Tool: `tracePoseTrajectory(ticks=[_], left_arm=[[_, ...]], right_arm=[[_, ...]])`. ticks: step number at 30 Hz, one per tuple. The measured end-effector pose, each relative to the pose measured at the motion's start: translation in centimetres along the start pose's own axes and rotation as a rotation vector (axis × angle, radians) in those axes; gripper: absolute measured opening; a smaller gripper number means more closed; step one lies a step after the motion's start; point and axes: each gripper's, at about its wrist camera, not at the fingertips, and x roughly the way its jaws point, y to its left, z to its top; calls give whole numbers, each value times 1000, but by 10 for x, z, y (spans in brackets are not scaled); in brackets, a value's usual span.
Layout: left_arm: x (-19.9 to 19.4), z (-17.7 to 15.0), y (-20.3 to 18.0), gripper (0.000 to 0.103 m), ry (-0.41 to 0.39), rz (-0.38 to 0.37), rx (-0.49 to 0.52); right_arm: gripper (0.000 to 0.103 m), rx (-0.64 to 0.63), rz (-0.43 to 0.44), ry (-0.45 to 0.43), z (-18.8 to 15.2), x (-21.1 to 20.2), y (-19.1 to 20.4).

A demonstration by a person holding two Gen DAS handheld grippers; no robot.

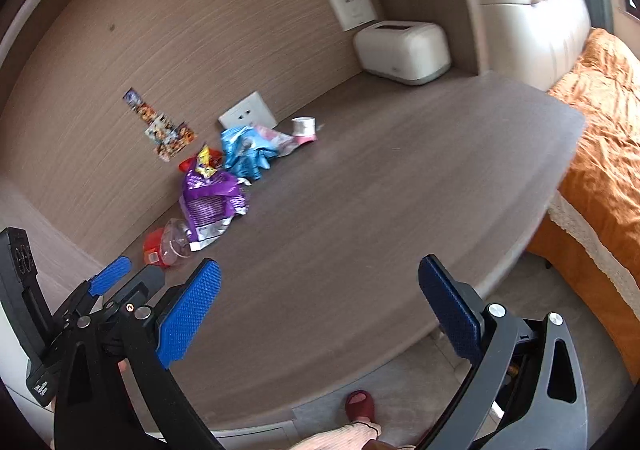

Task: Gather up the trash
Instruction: 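Move both open tools over the remaining desk trash, then grasp the orange snack box and bottle with the left tool while the right tool grasps the purple chip bag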

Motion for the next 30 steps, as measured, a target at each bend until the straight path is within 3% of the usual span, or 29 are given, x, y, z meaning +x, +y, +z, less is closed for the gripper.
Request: tracePoseTrajectory(ticks=[7, 13, 22, 30], left_arm=[[24, -1, 82, 98, 19, 82, -36], [52, -6, 132, 98, 103, 26, -75], [76, -3, 125, 98, 137, -44, -6], [86, 3, 120, 98, 137, -18, -26]], right_arm=[[99, -88, 35, 66, 18, 60, 55], [99, -148, 41, 118, 29, 114, 92], [99, -151, 21, 140, 57, 163, 118], [99, -198, -43, 137, 63, 179, 122]])
